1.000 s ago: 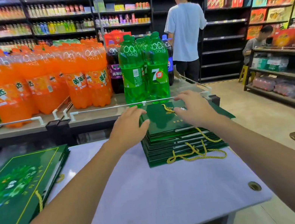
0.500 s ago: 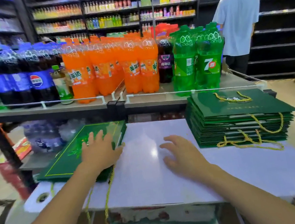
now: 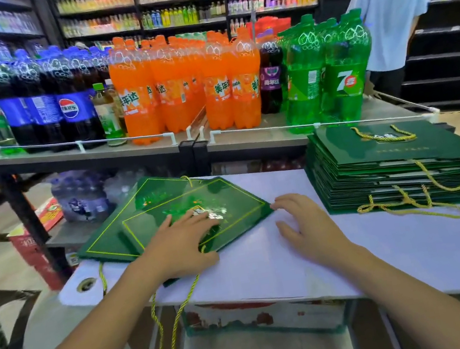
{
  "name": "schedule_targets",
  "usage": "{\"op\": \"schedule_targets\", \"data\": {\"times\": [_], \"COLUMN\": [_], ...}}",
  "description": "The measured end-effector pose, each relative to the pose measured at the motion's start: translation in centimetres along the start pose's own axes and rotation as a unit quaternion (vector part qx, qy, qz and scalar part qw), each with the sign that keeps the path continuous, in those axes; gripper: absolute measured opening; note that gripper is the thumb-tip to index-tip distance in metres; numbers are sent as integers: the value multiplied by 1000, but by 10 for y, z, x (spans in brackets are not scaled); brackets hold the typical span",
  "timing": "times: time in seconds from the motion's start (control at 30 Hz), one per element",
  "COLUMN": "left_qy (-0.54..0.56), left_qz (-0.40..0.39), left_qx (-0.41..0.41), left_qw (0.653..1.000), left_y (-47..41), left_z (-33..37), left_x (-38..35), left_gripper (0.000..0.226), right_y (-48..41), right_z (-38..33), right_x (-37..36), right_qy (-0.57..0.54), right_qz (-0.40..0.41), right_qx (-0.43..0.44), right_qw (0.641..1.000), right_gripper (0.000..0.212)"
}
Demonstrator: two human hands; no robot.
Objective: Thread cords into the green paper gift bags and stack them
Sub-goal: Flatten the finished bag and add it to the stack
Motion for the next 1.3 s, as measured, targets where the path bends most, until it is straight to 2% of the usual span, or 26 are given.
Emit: {"op": "schedule_targets", "data": {"times": [0.1, 0.23, 0.37, 0.47, 0.53, 0.57, 0.7, 0.8, 0.87, 0.97, 1.03, 1.1, 1.13, 1.2, 1.3], "left_qy": [4, 30, 49, 36, 1, -15, -2, 132, 288, 479, 563, 596, 590, 538, 370], "left_qz": [13, 5, 5, 71, 136, 143, 74, 10, -50, -97, -114, -109, -90, -27, 59], "left_qx": [-81, -155, -188, -166, -126, -103, -45, -20, -29, -55, -81, -121, -136, -143, -142], "left_qw": [997, 987, 981, 983, 983, 984, 996, 991, 956, 871, 815, 786, 791, 830, 916], "left_y": [17, 32, 37, 42, 47, 49, 53, 54, 57, 53, 49, 41, 35, 19, -1], "left_z": [31, 63, 82, 74, 62, 55, 40, 36, 43, 60, 73, 85, 90, 96, 107], "left_x": [3, 7, 8, 15, 27, 30, 30, 30, 32, 45, 55, 64, 67, 71, 69], "left_gripper": [86, 79, 78, 63, 37, 26, 6, 16, 21, 13, 17, 35, 44, 57, 50], "right_y": [3, 22, 47, 53, 54, 54, 55, 55, 54, 55, 56, 56, 55, 56, 59], "right_z": [-14, -22, -18, -11, -9, -8, -7, -7, -9, -8, -6, -5, -4, 0, 6], "right_x": [8, 6, 5, 14, 16, 15, 13, 14, 12, 12, 12, 12, 12, 15, 20], "right_qy": [12, 21, 47, 47, 42, 41, 33, 28, 24, 21, 21, 20, 9, -65, -223], "right_qz": [0, -82, -143, -113, -94, -92, -92, -94, -95, -100, -102, -102, -101, -93, -65], "right_qx": [29, 1, -19, -42, -48, -49, -60, -67, -67, -70, -72, -67, -67, -91, -143], "right_qw": [1000, 996, 988, 992, 994, 994, 993, 993, 993, 992, 992, 992, 993, 989, 962], "right_gripper": [38, 45, 47, 45, 42, 41, 40, 40, 40, 41, 41, 39, 38, 43, 64]}}
Point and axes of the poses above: each hand's wrist, its own y-axis away from the middle knuckle, its own x-axis out of the back of the hand, z = x × y, the point moved 9 cm from there along -y, towards the middle knuckle, and after that the axes turned 13 degrees about -y, right-handed, at the moved point
